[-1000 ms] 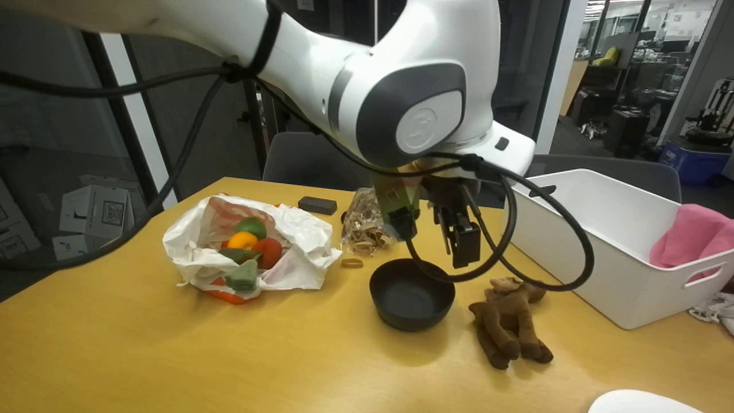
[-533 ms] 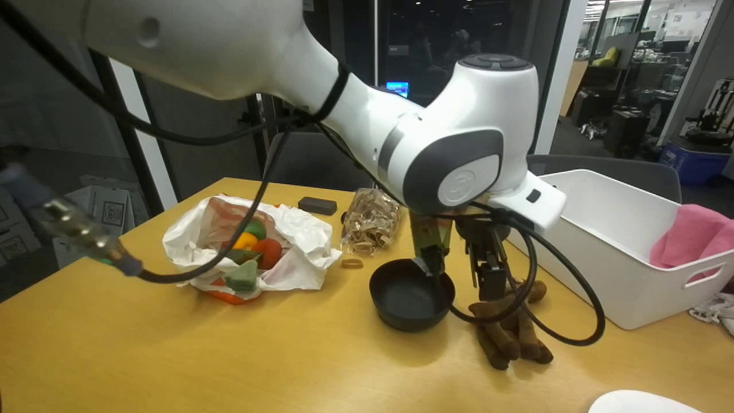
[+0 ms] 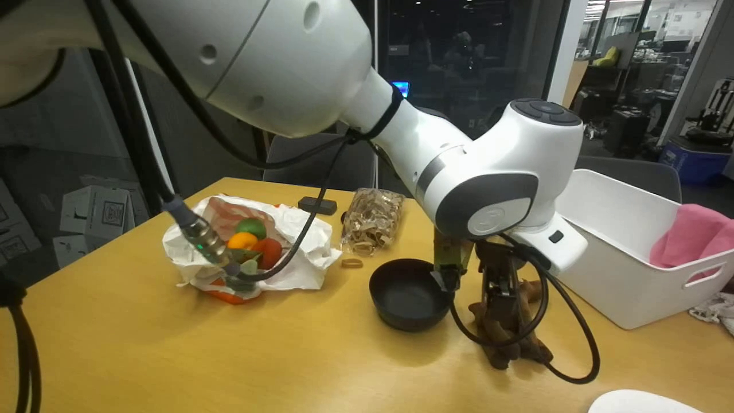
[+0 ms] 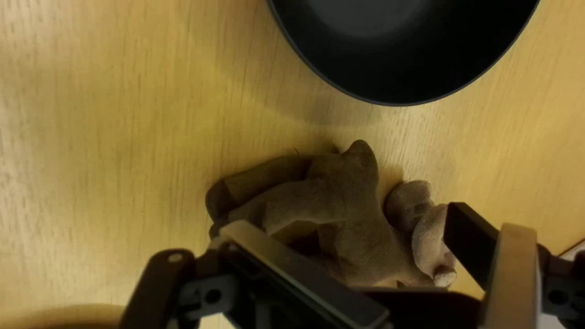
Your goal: Put the toy vegetable, the contents of the black bowl and the toy moose into the plastic bag
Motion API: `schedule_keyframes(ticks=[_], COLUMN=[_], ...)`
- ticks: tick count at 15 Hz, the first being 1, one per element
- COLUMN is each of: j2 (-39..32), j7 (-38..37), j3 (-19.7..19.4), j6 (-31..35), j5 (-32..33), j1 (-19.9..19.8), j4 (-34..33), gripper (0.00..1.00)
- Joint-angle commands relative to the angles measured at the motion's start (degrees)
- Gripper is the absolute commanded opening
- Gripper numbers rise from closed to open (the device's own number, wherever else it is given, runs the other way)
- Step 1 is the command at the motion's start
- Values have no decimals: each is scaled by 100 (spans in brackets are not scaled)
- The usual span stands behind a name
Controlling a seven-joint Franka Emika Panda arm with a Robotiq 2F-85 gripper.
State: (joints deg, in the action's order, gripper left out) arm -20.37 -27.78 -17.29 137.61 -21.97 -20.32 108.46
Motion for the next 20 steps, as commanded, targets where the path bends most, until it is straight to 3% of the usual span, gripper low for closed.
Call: schedule_keyframes(ticks=[1,7,13,20], j2=[-283,-489,-378,-914], j7=[63,-655,-420,-631], j3=[70,-152,-73,-177], j6=[-408,-1206,-962,-539], j5=[-308,-46,-54,101], j1=[-146,-54,-24,23], j4=[-479,-821,-477,-876], gripper=[100,100,100,100])
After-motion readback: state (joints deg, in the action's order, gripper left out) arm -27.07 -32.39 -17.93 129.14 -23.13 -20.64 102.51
